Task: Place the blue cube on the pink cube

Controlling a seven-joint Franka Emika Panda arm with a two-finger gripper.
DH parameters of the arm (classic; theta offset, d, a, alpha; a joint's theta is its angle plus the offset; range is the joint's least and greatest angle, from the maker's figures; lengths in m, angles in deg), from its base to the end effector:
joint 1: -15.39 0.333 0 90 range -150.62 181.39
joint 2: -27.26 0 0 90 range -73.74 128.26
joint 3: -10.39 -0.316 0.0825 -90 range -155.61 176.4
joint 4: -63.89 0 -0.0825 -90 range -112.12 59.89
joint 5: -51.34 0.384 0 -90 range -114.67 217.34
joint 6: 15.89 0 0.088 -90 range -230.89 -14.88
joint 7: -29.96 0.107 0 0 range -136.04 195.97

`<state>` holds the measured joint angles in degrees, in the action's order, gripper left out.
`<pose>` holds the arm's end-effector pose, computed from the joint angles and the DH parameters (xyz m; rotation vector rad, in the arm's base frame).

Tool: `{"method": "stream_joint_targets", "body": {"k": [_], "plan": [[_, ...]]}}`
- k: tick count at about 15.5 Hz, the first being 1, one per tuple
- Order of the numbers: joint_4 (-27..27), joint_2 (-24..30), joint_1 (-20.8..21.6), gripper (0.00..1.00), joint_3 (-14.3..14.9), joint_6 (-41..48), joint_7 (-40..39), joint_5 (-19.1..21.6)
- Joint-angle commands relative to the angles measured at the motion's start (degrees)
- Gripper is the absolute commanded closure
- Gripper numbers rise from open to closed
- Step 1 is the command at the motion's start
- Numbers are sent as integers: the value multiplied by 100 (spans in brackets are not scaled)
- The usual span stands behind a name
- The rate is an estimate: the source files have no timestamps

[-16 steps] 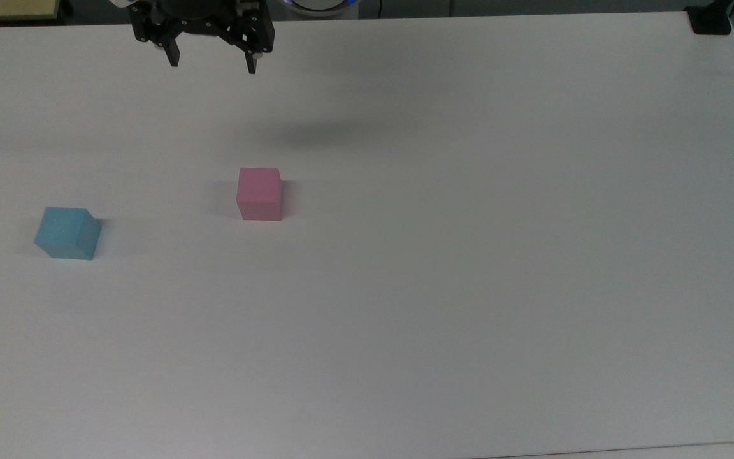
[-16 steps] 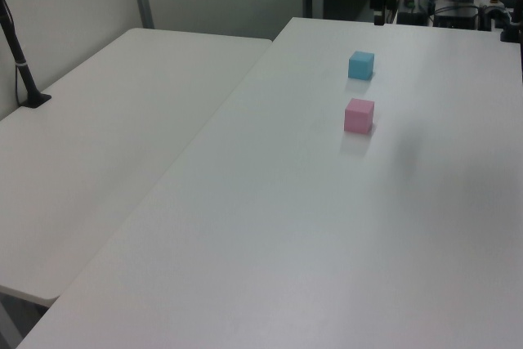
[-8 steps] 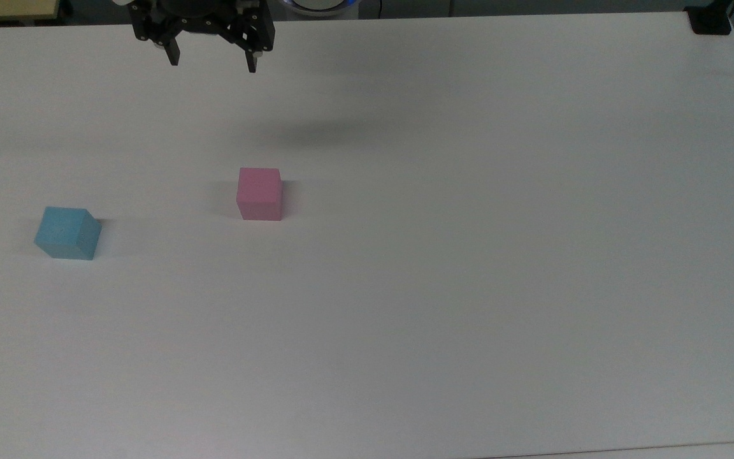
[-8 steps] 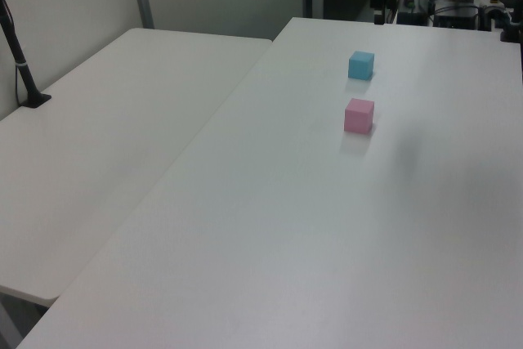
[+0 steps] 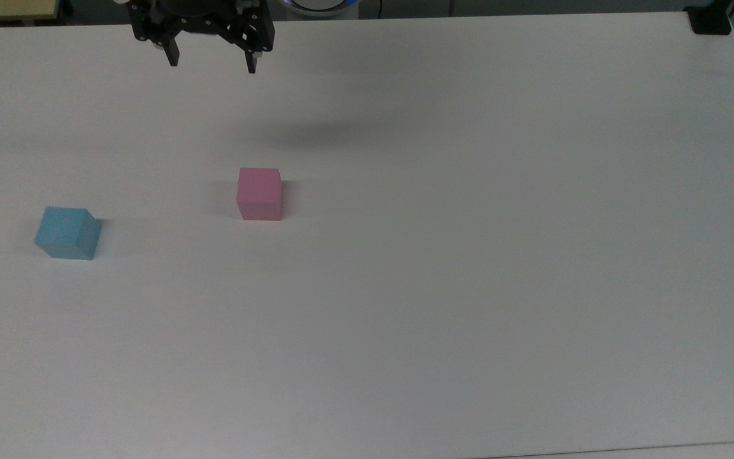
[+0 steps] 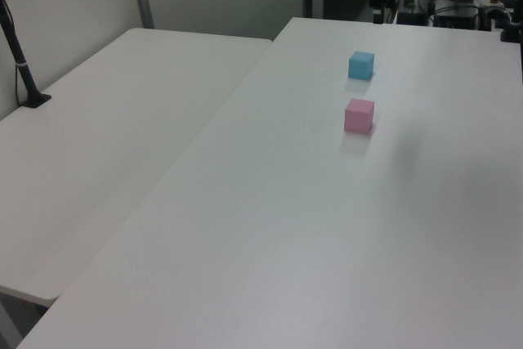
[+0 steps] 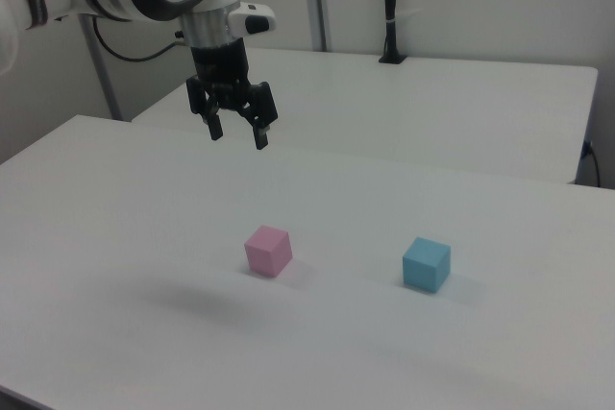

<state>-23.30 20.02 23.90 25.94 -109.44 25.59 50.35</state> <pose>0.5926 -0.0652 0.5830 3.0910 -0.0673 -0.0244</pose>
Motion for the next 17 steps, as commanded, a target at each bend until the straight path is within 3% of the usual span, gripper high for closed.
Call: {"method": "stream_joint_targets", "body": {"k": [1, 7, 13, 17], "plan": [[-115, 30, 36, 0, 36, -373, 7, -16], [-360, -461, -191, 0, 572, -1874, -134, -51], [-326, -1375, -903, 0, 642, -3352, -519, -33], [-343, -1683, -1053, 0, 687, -3565, -951, 37]]}}
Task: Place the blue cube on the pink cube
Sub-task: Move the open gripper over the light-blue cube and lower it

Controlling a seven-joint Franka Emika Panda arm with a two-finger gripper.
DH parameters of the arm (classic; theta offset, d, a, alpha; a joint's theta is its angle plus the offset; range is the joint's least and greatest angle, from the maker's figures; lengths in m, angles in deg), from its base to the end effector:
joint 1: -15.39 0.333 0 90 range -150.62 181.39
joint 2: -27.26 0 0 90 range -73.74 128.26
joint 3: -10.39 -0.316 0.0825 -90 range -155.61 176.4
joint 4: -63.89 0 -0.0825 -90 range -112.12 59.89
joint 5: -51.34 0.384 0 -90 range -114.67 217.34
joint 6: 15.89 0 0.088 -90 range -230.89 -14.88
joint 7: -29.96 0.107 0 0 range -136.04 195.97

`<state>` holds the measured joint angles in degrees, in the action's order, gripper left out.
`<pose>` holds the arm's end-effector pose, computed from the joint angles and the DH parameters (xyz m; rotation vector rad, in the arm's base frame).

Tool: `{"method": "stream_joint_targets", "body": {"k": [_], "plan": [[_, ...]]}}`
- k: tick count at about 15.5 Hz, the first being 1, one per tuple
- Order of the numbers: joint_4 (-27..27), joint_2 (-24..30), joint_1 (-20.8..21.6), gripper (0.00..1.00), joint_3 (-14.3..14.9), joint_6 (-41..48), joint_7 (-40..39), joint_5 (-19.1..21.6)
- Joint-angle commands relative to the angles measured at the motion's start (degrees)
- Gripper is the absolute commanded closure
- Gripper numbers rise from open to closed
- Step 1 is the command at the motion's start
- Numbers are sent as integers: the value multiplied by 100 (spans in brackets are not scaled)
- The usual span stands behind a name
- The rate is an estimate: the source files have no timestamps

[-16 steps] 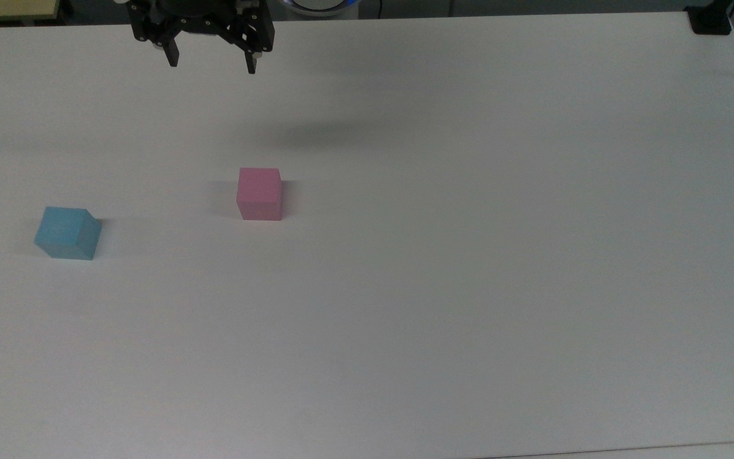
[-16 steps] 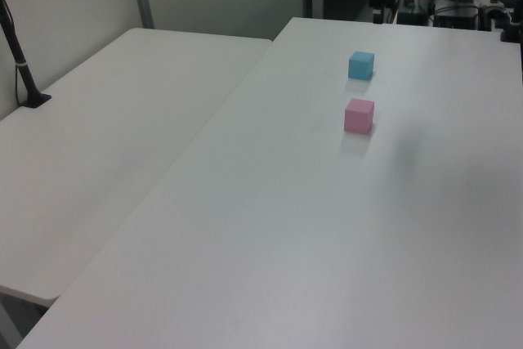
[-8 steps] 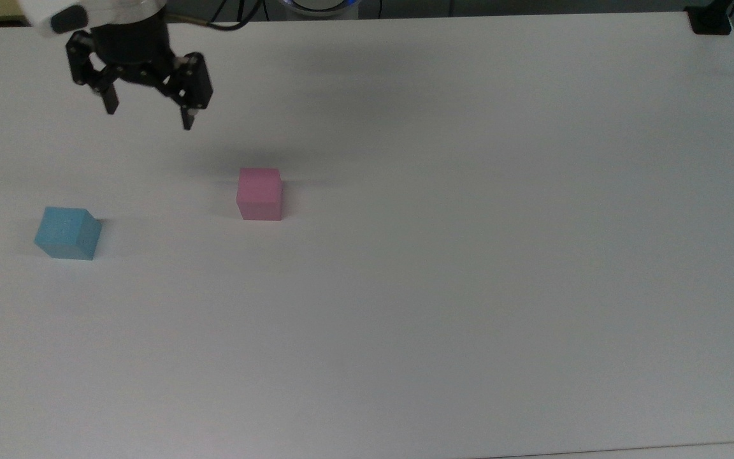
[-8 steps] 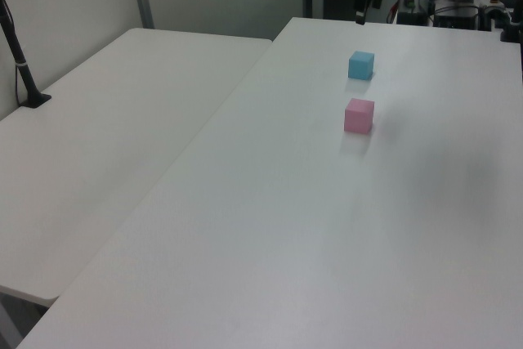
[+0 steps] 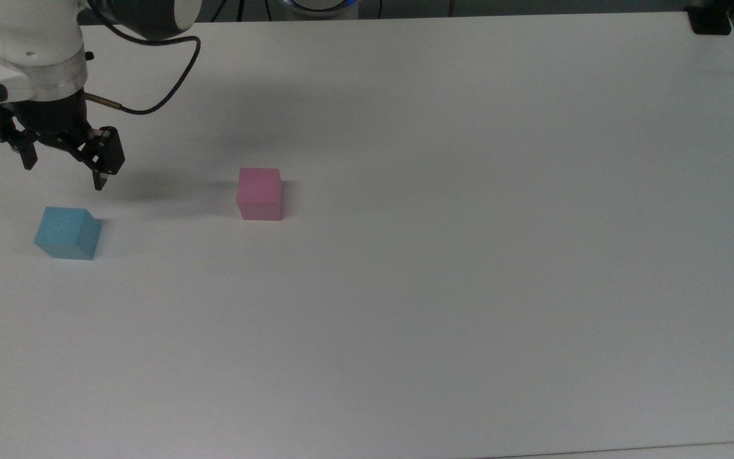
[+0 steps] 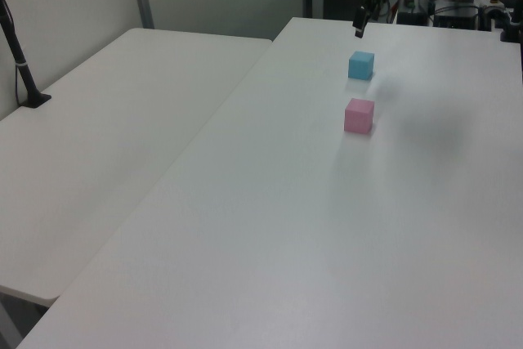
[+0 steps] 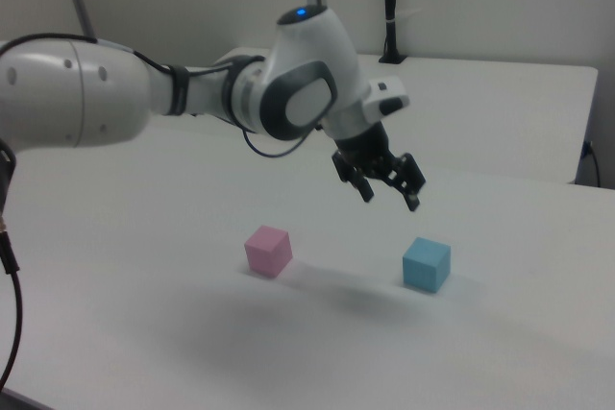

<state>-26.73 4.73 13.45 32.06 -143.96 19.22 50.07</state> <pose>0.6479 -0.2451 0.4538 2.8790 -0.2403 0.3317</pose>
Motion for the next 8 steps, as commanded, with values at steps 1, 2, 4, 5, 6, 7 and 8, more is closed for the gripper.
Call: {"method": "stream_joint_targets", "body": {"k": [1, 2, 4, 5, 6, 7, 8], "plan": [[9, -260, -8, 0, 75, -147, -314, 83], [-8, -365, -34, 0, 75, -243, -331, 92], [-26, -541, -122, 0, 75, -437, -323, 92], [-26, -594, -149, 0, 75, -463, -331, 92], [-26, -630, -192, 0, 75, -472, -332, 101], [-17, -656, -271, 0, 66, -473, -332, 109], [0, -717, -341, 0, 57, -481, -332, 110]]}}
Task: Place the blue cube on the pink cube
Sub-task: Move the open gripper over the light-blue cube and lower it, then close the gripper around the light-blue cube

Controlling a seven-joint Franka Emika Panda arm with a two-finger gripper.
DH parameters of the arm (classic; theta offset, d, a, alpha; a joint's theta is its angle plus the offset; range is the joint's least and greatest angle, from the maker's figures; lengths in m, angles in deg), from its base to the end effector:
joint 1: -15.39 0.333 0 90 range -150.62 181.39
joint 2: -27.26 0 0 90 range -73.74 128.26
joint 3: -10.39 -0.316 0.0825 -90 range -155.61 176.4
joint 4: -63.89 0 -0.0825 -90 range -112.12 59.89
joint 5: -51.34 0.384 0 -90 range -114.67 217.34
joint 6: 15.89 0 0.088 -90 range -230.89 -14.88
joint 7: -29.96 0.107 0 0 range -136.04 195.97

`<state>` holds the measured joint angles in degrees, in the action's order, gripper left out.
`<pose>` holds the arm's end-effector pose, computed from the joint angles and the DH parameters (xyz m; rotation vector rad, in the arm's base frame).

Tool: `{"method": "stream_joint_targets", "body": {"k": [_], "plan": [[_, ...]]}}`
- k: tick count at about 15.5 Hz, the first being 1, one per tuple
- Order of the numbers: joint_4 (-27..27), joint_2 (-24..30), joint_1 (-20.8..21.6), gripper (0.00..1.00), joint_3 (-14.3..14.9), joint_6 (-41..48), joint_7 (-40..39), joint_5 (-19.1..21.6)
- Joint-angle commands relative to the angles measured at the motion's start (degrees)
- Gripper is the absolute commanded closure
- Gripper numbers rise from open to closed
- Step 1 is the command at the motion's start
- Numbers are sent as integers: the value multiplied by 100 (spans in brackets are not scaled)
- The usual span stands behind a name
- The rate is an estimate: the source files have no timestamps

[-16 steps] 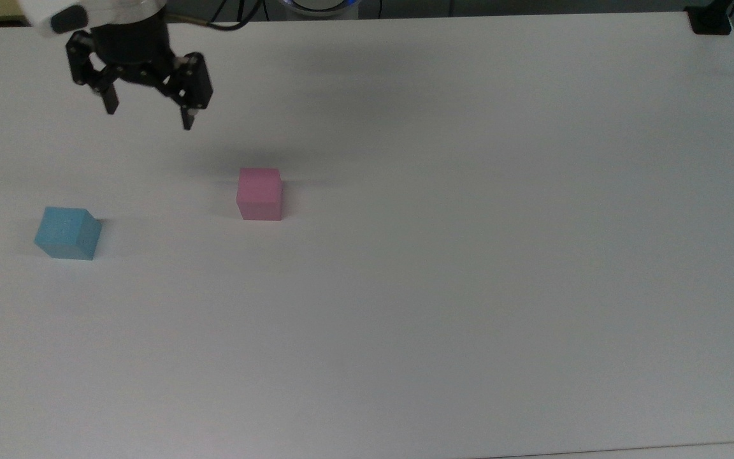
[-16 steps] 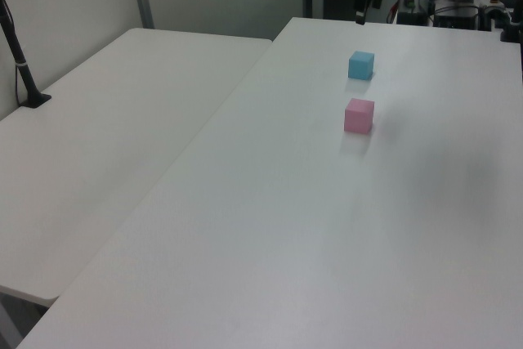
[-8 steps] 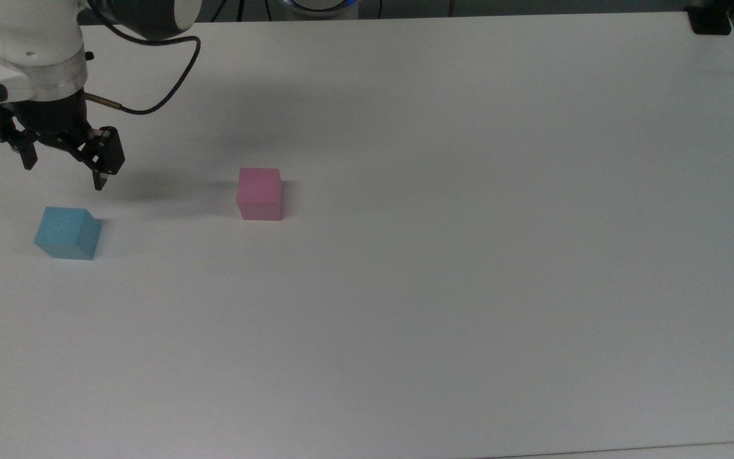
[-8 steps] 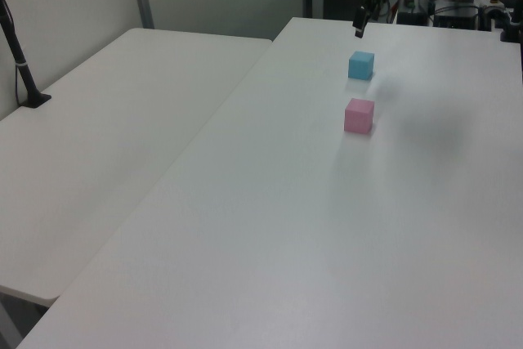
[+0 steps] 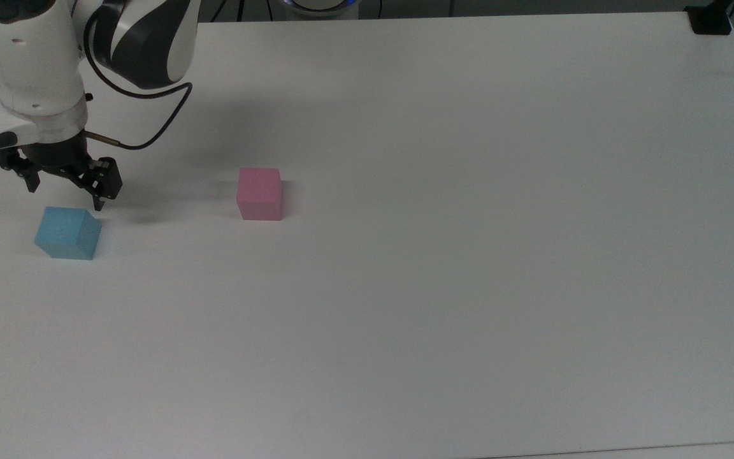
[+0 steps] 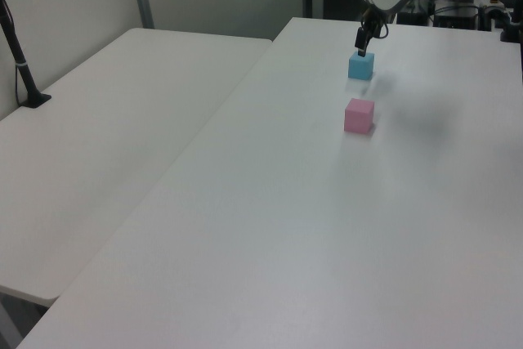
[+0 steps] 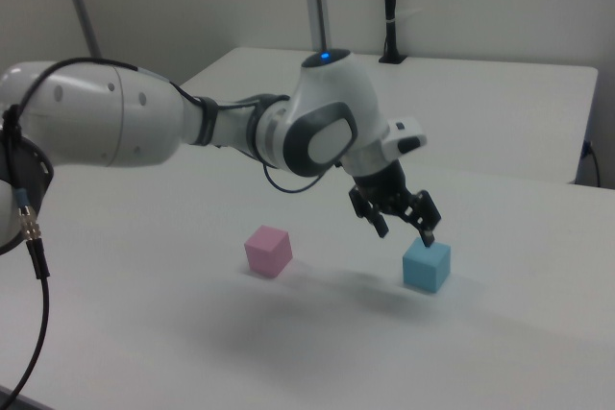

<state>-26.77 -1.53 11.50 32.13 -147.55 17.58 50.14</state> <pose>0.6535 -0.2691 0.3881 2.8626 -0.2208 0.2470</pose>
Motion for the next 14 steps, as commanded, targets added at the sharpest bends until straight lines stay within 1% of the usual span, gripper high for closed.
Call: {"method": "stream_joint_targets", "body": {"k": [1, 4, 6, 8, 10, 14], "plan": [[13, -126, -191, 0, 41, -123, -168, 84], [31, -337, -323, 0, 32, -201, -273, 67], [22, -408, -332, 0, 23, -587, -230, 102], [22, -513, -323, 0, -12, -668, -177, 145], [22, -513, -288, 0, -38, -668, -151, 268], [22, -382, -270, 0, -38, -650, -195, 277]]}}
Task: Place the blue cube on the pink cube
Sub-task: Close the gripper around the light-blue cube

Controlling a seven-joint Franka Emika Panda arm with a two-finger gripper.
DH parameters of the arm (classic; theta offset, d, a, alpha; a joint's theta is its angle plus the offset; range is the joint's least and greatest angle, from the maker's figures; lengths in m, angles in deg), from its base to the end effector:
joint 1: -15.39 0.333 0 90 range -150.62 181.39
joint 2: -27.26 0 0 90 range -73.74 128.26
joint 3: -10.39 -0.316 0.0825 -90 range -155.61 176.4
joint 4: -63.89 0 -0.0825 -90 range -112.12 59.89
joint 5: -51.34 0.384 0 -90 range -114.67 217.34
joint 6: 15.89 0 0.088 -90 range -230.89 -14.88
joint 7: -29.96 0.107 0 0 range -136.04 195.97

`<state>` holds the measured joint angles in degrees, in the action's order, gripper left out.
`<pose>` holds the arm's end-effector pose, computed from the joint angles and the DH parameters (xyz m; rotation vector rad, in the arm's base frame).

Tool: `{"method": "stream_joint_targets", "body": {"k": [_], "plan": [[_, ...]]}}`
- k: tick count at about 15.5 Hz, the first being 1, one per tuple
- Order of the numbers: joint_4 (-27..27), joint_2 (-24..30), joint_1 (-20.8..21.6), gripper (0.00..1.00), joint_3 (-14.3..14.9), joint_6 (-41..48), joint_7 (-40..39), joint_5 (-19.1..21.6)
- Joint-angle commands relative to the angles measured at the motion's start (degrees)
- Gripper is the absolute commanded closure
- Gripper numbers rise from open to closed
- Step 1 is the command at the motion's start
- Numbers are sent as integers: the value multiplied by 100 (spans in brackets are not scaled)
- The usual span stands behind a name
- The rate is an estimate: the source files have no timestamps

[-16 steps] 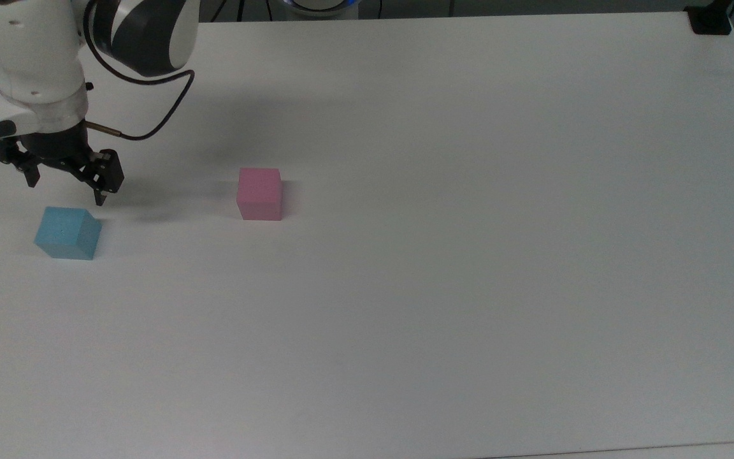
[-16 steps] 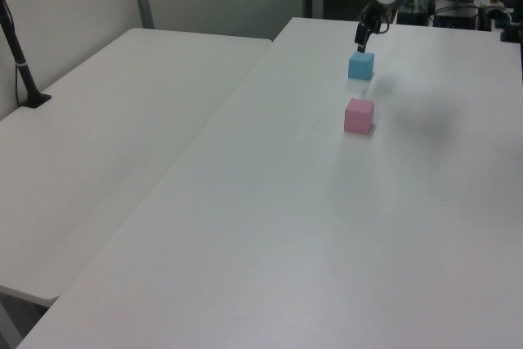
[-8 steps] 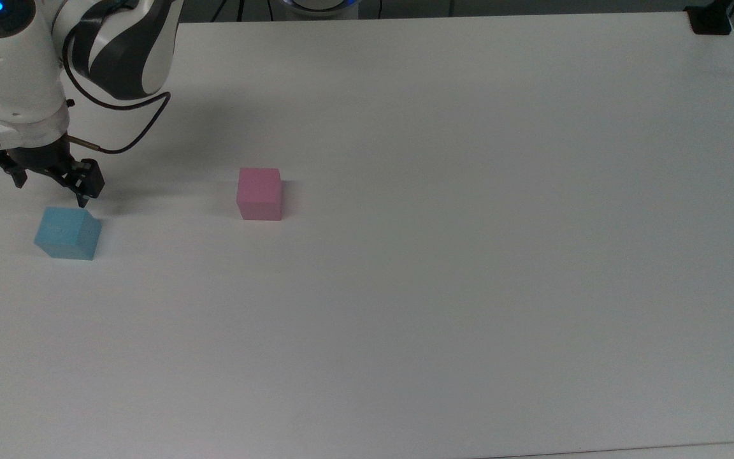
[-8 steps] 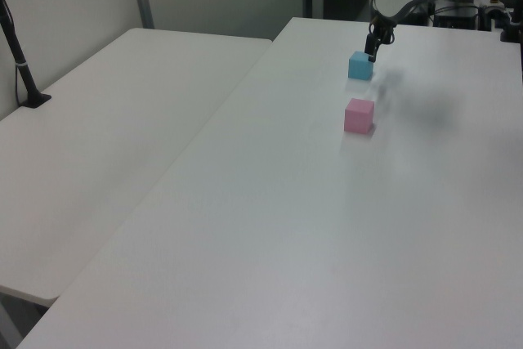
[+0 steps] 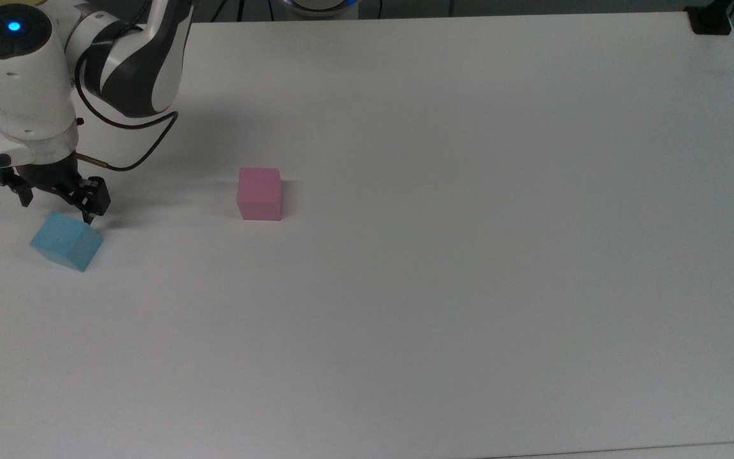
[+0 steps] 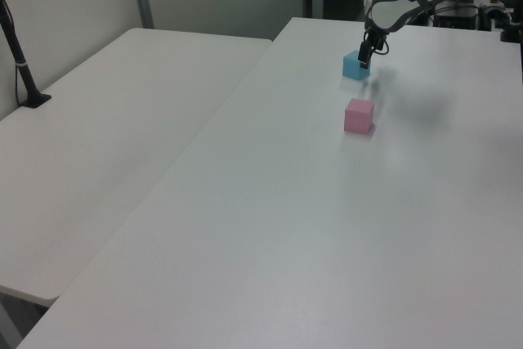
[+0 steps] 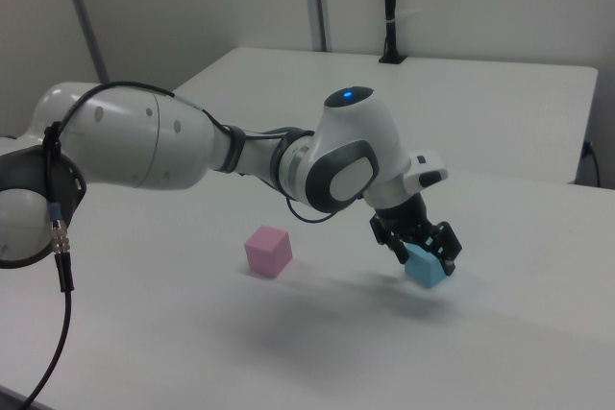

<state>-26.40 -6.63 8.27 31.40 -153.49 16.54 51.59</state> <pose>0.6536 -0.3003 0.3406 2.8459 -0.2490 0.2681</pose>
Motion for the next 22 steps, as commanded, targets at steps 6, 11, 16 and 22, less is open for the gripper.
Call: {"method": "stream_joint_targets", "body": {"k": [6, 11, 16, 22], "plan": [[-15, 217, 272, 0, 35, 40, -56, 553], [-24, 138, 263, 0, 35, -48, 129, 950], [-32, -82, 228, 0, 35, -512, 138, 1073], [-24, -328, 228, 1, 35, -1103, 252, 1504]]}}
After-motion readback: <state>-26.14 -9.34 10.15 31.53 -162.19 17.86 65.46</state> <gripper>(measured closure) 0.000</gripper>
